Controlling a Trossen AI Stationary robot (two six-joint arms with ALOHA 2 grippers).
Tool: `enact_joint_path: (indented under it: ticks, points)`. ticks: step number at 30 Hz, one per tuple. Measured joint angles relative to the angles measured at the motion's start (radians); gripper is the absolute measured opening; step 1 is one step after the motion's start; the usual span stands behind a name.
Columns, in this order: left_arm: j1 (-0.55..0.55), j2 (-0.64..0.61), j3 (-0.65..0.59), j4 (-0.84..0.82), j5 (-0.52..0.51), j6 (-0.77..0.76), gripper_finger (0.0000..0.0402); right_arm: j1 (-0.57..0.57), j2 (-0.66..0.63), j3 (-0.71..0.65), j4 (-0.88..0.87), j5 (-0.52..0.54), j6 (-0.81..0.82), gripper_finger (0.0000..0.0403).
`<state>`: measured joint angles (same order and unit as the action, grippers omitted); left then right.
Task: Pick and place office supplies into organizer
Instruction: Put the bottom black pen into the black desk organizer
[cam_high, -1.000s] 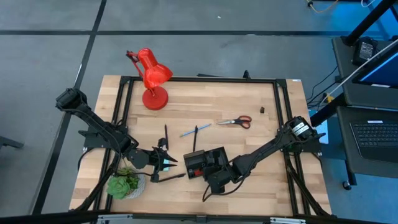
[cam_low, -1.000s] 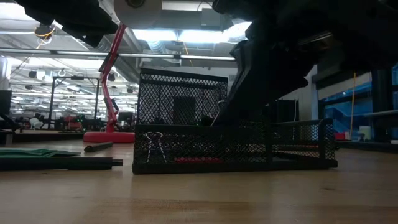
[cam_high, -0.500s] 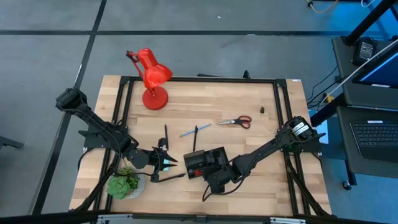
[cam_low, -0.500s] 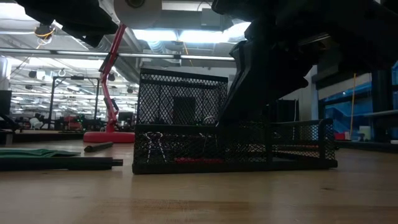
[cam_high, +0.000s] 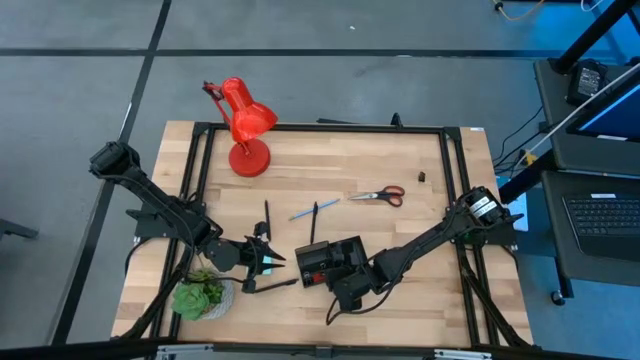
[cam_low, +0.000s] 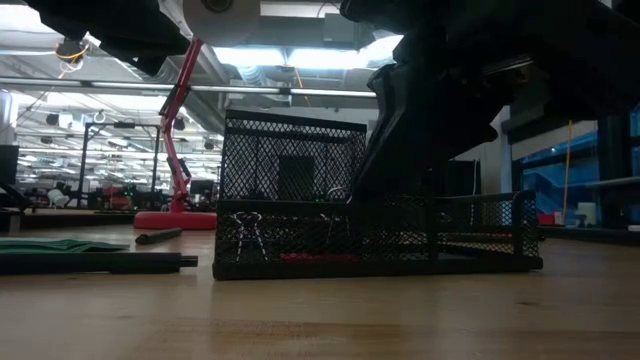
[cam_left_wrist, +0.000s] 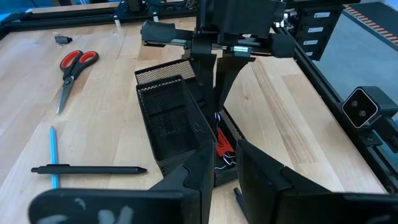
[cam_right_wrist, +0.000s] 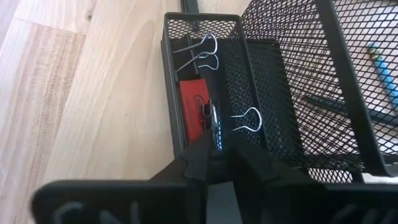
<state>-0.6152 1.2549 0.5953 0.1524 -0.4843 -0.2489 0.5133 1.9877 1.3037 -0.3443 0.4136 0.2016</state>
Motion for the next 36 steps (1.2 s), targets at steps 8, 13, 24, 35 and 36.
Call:
enact_joint_path:
  ticks: [8,13,24,35,36]
  points:
    - [0.0,0.0,0.0,0.0,0.0,0.0,0.0065,0.002,-0.004,0.068,-0.067,0.0,0.009,0.0122]
    - [0.0,0.0,0.0,0.0,0.0,0.0,0.0065,0.015,-0.006,0.157,-0.158,0.0,-0.001,0.0128]
    - [0.0,0.0,0.0,0.0,0.005,-0.027,0.0065,0.035,-0.08,0.179,-0.287,-0.028,0.004,0.0127]
    - [-0.015,0.005,0.0,0.002,0.057,-0.028,0.0065,0.069,-0.33,-0.115,-0.1,-0.015,0.092,0.0122]
    - [-0.016,0.005,0.0,0.003,0.069,-0.028,0.0065,0.071,-0.356,-0.156,-0.064,-0.014,0.103,0.0122]
